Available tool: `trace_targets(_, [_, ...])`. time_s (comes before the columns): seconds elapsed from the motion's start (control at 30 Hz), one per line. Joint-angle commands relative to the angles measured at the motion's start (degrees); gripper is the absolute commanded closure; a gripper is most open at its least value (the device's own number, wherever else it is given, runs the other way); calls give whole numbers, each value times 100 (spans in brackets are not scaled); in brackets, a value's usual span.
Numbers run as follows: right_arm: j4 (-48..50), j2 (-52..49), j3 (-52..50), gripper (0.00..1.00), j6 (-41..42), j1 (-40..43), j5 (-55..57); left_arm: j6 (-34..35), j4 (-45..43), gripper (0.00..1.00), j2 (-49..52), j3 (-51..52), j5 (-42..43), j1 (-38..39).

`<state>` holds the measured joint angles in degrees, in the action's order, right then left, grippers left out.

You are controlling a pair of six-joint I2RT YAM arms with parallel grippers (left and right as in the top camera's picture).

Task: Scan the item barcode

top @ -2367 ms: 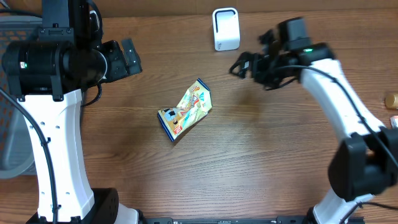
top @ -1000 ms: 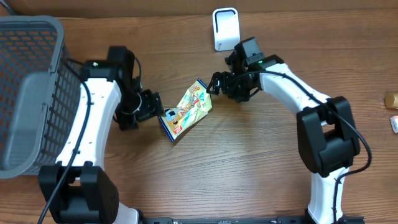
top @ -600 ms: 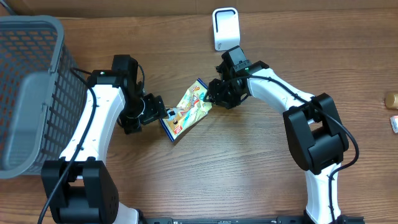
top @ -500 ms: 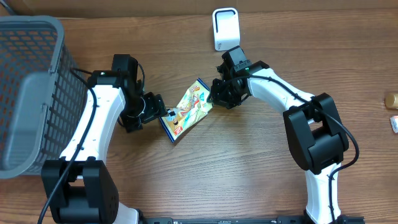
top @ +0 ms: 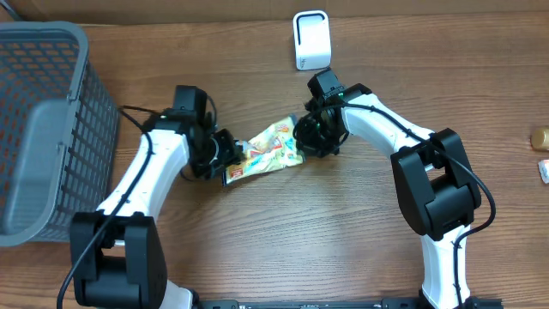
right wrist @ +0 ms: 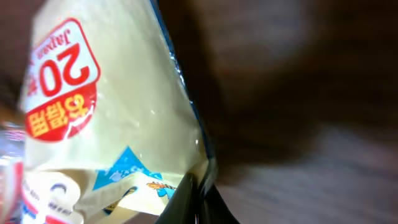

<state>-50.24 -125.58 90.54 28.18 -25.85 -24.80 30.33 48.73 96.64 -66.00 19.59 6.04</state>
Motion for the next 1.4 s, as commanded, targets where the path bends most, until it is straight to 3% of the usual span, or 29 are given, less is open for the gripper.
trace_targets(0.0, [-601,291,234,96,-328,52,927,96,-269,54,-37,72,378,330])
trace_targets(0.23, [-1620,516,358,96,-339,52,1792,101,-761,57,-37,72,-175,625])
trace_targets(0.43, [-1904,514,358,96,-417,50,1641,101,-1097,58,-37,72,-153,658])
trace_targets(0.67, [-1956,514,356,96,-420,50,1355,116,-1270,77,-24,72,516,892])
trace_targets(0.83, [-1978,514,358,96,-417,52,1355,232,-1281,96,214,72,592,1220])
trace_targets(1.03, [-2009,514,356,96,-417,52,1357,356,-1259,96,940,72,688,1384])
trace_targets(1.17, [-2083,514,358,96,-422,59,1392,356,-1150,96,1198,70,1084,1088])
trace_targets(1.37, [-2275,514,358,96,-420,205,1617,308,-52,96,1191,-87,-581,417])
